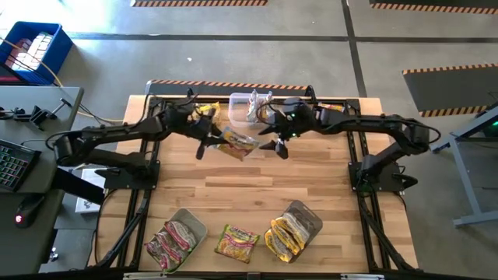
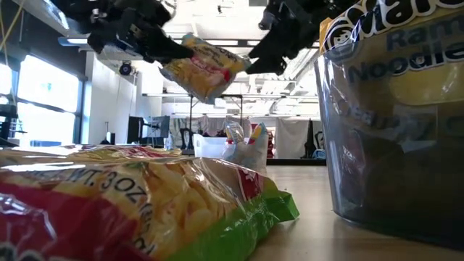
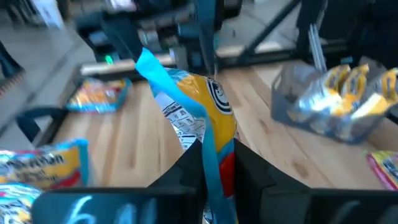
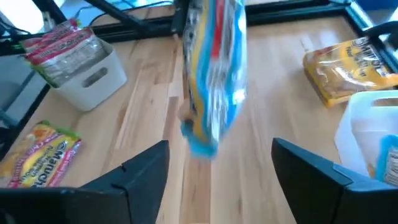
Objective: Sort Maruchan noodles
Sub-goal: Put the light blue noodle pack into the transparent bin
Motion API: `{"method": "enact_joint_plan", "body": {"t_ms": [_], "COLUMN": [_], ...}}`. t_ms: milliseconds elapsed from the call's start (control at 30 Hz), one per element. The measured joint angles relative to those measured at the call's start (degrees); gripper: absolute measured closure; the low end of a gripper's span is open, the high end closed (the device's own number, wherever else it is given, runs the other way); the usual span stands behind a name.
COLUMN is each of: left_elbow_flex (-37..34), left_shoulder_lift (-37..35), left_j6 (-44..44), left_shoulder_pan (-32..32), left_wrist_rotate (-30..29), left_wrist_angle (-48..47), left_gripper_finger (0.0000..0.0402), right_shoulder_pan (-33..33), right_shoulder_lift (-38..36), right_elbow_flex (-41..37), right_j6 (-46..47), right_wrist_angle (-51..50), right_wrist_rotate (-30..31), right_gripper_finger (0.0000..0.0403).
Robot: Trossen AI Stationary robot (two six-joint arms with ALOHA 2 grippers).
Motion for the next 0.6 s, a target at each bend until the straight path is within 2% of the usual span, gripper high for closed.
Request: {"method": "enact_joint_plan", "body": {"t_ms": [133,333,433,600], "left_elbow_flex": [-5.0,-8.4,-8.7,-8.6], "left_shoulder_lift": [-1.8,-1.1,-0.9,-0.9], "left_j6": [-3.3,-7.6,-8.5,-9.1], "left_shoulder_pan": [0.9,1.2,0.9,0.3], "left_wrist_rotate": [0.4,1.0,1.0,0.9], "left_wrist_angle": [10.4,21.3,25.2,28.3], "left_gripper_finger": [0.0374,0.0378,0.0378,0.0378], "right_shoulder_pan": [0.2,1.9,3.4,5.2], "right_shoulder_lift": [-1.5,2.1,6.1,11.6], "right_elbow_flex": [-9.3,-23.5,-24.8,-22.4], "right_j6": [2.8,13.5,17.3,18.5], "right_wrist_angle": [13.7,53.0,63.9,71.5], "right_wrist_rotate": [0.0,0.2,3.1,7.5], "right_gripper_finger": [0.0137,0.0137,0.0137,0.0137]}}
